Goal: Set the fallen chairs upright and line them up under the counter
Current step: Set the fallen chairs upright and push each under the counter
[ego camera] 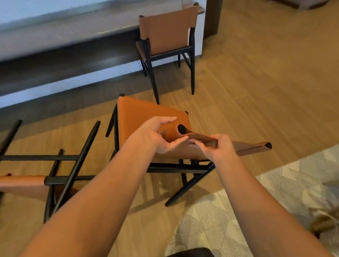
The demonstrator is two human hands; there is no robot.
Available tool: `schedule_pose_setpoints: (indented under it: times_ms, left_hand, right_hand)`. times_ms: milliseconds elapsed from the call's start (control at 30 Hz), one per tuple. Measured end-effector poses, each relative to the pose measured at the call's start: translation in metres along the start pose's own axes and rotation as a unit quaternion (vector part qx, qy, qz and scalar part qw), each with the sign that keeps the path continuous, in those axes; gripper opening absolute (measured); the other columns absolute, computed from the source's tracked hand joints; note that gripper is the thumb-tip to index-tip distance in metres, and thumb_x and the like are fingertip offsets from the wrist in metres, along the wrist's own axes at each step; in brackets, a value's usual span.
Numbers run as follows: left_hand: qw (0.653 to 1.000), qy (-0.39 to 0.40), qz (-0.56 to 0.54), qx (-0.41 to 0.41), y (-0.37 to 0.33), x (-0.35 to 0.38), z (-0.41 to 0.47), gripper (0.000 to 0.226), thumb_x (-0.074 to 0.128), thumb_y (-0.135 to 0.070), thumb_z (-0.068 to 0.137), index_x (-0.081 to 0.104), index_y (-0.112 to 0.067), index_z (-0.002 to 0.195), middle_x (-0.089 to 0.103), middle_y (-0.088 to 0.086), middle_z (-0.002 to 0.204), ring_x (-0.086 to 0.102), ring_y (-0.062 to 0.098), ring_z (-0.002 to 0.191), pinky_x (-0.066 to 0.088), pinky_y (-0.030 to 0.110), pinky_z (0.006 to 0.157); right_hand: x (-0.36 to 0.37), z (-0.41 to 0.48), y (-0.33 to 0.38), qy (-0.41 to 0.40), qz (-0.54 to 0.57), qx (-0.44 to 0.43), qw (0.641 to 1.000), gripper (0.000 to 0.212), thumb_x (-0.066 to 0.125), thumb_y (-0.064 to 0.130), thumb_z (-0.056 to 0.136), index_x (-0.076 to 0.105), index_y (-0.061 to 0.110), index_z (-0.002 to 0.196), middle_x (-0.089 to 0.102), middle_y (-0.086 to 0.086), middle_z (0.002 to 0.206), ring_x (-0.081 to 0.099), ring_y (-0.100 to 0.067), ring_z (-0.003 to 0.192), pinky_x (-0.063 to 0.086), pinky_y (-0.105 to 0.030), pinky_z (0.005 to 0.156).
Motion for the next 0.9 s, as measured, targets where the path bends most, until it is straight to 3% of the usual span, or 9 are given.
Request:
schedule_pose_setpoints:
  times_ms: [367, 600, 733, 900]
  left_hand:
    - [0.999, 0.005, -0.048, -0.001, -0.003, -0.040, -0.005, 0.050, 0.075, -0.003, 0.070, 0.057, -0.002, 0.116, 0.059, 0.020, 0.105, 0.063, 0.037, 0.082, 0.059, 0.043, 0.052]
    - [0.998, -0.011, -0.055, 0.000, 0.002, -0.080, -0.007, 0.025, 0.067, -0.010, 0.074, 0.058, 0.001, 0.095, 0.061, 0.014, 0.080, 0.064, 0.030, 0.060, 0.056, 0.035, 0.043]
    - [0.998, 0.003, -0.056, -0.010, 0.017, -0.100, -0.007, 0.029, 0.065, -0.009, 0.068, 0.059, 0.005, 0.092, 0.063, 0.016, 0.077, 0.065, 0.031, 0.051, 0.056, 0.033, 0.043]
    - [0.997, -0.008, -0.066, -0.025, 0.042, -0.124, -0.002, 0.032, 0.069, -0.016, 0.077, 0.058, 0.005, 0.098, 0.062, 0.017, 0.077, 0.064, 0.031, 0.048, 0.055, 0.032, 0.041]
  right_hand:
    - [0.039, 0.003, -0.027, -0.011, -0.121, 0.020, 0.992, 0.049, 0.026, 0.002, 0.099, 0.014, -0.012, 0.145, 0.012, -0.032, 0.155, 0.010, -0.053, 0.141, 0.030, -0.067, 0.101]
    - [0.047, -0.001, -0.058, 0.034, -0.200, 0.010, 0.979, 0.037, 0.032, -0.004, 0.095, 0.040, -0.004, 0.130, 0.040, -0.028, 0.138, 0.037, -0.053, 0.126, 0.040, -0.069, 0.074]
    - [0.039, 0.001, -0.068, 0.017, -0.277, 0.002, 0.961, 0.040, 0.036, -0.012, 0.087, 0.049, 0.000, 0.123, 0.050, -0.026, 0.127, 0.052, -0.047, 0.107, 0.050, -0.062, 0.053]
    - [0.023, -0.001, -0.081, 0.017, -0.335, 0.014, 0.942, 0.038, 0.039, -0.013, 0.086, 0.049, 0.001, 0.121, 0.054, -0.022, 0.120, 0.055, -0.042, 0.097, 0.052, -0.056, 0.051]
Point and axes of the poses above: each hand's wrist, its own z-axis towards the middle knuckle, its own x-axis out of the palm, y = z × x, the point moved 6 cm from there along z, towards the middle knuckle
